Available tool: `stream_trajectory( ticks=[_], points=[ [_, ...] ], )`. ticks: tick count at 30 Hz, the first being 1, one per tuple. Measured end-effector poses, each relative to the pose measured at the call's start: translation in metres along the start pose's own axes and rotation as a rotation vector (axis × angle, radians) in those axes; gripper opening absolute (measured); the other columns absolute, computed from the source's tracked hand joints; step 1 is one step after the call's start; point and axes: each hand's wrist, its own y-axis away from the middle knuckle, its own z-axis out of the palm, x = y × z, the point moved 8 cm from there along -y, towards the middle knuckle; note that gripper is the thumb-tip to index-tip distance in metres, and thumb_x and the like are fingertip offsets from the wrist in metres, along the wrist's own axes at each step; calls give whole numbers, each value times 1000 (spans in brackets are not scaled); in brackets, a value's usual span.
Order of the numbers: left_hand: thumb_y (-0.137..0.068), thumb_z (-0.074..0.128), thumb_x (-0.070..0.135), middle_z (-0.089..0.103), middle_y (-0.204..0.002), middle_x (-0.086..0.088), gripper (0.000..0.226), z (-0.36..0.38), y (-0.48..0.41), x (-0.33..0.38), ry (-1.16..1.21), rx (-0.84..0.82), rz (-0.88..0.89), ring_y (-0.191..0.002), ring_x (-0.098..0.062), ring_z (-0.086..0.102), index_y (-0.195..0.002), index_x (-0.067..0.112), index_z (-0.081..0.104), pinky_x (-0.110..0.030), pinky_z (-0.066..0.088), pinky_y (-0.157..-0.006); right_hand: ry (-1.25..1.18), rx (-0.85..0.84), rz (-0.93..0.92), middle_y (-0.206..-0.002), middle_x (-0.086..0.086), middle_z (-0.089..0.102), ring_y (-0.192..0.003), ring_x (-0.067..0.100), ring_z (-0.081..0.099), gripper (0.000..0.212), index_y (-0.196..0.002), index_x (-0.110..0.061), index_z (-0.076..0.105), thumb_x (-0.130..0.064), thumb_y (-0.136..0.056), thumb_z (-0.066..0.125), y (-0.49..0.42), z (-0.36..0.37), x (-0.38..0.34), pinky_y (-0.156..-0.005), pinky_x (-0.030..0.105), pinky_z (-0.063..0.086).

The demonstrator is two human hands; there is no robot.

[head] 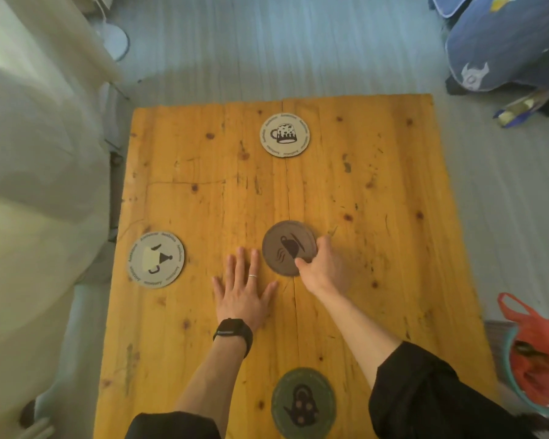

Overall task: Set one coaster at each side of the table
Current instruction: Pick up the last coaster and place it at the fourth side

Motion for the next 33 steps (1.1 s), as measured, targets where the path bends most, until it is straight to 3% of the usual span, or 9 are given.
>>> stream_trajectory(
  ticks=[3, 6, 9, 12, 14, 19, 23, 29, 33],
  points=[
    [-91, 20, 72, -20, -163, 5, 80, -9, 1, 5, -57, -47, -20, -151, -21, -13, -152, 36, -16, -53, 10, -120, -189, -68, 32, -86, -2, 62, -79, 25, 62, 21, -92, -23, 49, -40, -94, 61, 8, -1, 20, -66, 40, 55],
    [-94, 30, 64, -16, -164, 4, 79, -16, 4, 11, -76, -122, -72, -152, -23, -8, -154, 33, -10, -55, 16, -119, -526, -180, 173, -87, -3, 69, -73, 17, 72, 22, -108, -20, 54, -39, -97, 59, 29, -11, 59, -73, 43, 60],
    [-97, 35, 53, -7, -165, 1, 68, -27, 18, 30, 5, -172, -117, -151, -25, -1, -155, 28, 9, -56, 15, -119, -740, -133, 260, -96, -4, 71, -67, 10, 74, 22, -117, -23, 52, -31, -98, 61, 66, -41, 104, -64, 33, 61],
    [-96, 36, 56, 28, -159, -7, 58, -32, 56, 72, 192, -195, -87, -143, -31, 29, -142, 21, 45, -48, 32, -113, -974, -73, 379, -95, -2, 72, -72, 17, 76, 28, -119, -23, 50, -20, -96, 66, 115, -72, 152, -61, 30, 59],
    [-93, 37, 64, 55, -138, -5, 61, -19, 94, 111, 434, -344, -66, -124, -31, 53, -133, 21, 53, -40, 46, -95, -1122, -63, 436, -94, 0, 72, -75, 20, 76, 35, -120, -25, 47, -14, -94, 67, 147, -87, 180, -60, 28, 59],
    [-93, 61, 40, 69, -116, -11, 52, 13, 174, 203, 728, -599, -70, -104, -24, 67, -135, 12, 50, -41, 54, -88, -1254, -101, 513, -99, 5, 72, -82, 24, 76, 37, -124, -19, 49, -9, -93, 66, 210, -98, 236, -66, 31, 60],
    [-96, 59, 22, 70, -113, -16, 44, 23, 203, 253, 704, -637, -23, -99, -27, 67, -138, 16, 46, -33, 54, -74, -1238, -102, 556, -99, 2, 71, -94, 30, 71, 30, -115, -20, 58, -12, -88, 71, 230, -105, 284, -76, 44, 58],
    [-100, 53, 16, 64, -110, -21, 43, 48, 227, 341, 548, -822, 122, -77, -25, 54, -142, 15, 44, -38, 39, -69, -1353, -102, 580, -107, 9, 75, -98, 28, 70, 26, -114, -18, 65, -28, -91, 70, 218, -152, 386, -73, 36, 54],
    [-101, 51, 16, 62, -109, -22, 44, 73, 244, 406, 476, -836, 131, -69, -16, 49, -144, 18, 42, -31, 38, -62, -1156, -225, 419, -111, 11, 71, -98, 27, 69, 36, -125, -21, 61, -38, -94, 64, 193, -197, 446, -67, 32, 54]
  ],
)
